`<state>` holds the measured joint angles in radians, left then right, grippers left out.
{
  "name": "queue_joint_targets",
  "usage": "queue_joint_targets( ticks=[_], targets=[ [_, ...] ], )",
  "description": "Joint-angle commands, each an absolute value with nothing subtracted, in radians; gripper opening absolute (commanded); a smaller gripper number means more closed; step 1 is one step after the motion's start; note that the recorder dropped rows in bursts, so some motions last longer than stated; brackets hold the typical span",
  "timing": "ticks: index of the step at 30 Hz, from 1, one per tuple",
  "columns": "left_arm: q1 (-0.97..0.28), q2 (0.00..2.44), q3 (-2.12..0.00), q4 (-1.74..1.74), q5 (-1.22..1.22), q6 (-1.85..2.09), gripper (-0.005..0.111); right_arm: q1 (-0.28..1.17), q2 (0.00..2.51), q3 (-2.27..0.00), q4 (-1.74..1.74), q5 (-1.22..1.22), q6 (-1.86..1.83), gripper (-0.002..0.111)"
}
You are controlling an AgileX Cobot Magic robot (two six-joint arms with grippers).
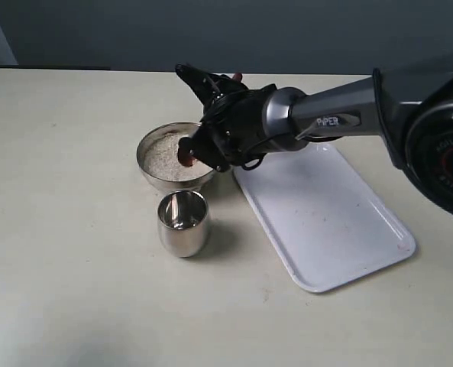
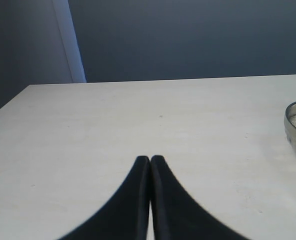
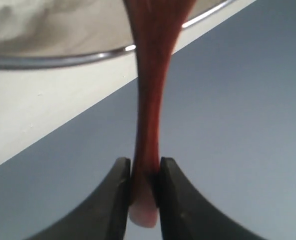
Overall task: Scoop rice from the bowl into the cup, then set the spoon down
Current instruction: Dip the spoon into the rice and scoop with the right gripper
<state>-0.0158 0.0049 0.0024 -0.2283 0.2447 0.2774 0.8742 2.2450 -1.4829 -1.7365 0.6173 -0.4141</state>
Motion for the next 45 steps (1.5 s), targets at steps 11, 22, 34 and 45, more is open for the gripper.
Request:
queue_joint_targets(
  ticks=[11,22,34,45],
  targets=[
    [-0.035,0.0,0.0,-0.226,0.235,0.272,0.001,0.88,2.257,-1.55,-1.744,0.63,-0.487,-0.001],
    [-0.052,0.0,0.0,-0.226,0.235,0.272,0.001,0.897,2.26,-1.586,-1.744,0.635,-0.589,-0.001],
    [-0.063,0.0,0.0,-0.226,0.235,0.272,0.001,0.932,2.317,-1.591,-1.744,0.654,-0.615,-0.001],
    [-0.063,0.0,0.0,-0.226,0.235,0.272,0.001,0.938,2.327,-1.6,-1.744,0.621,-0.661,-0.001]
  ],
)
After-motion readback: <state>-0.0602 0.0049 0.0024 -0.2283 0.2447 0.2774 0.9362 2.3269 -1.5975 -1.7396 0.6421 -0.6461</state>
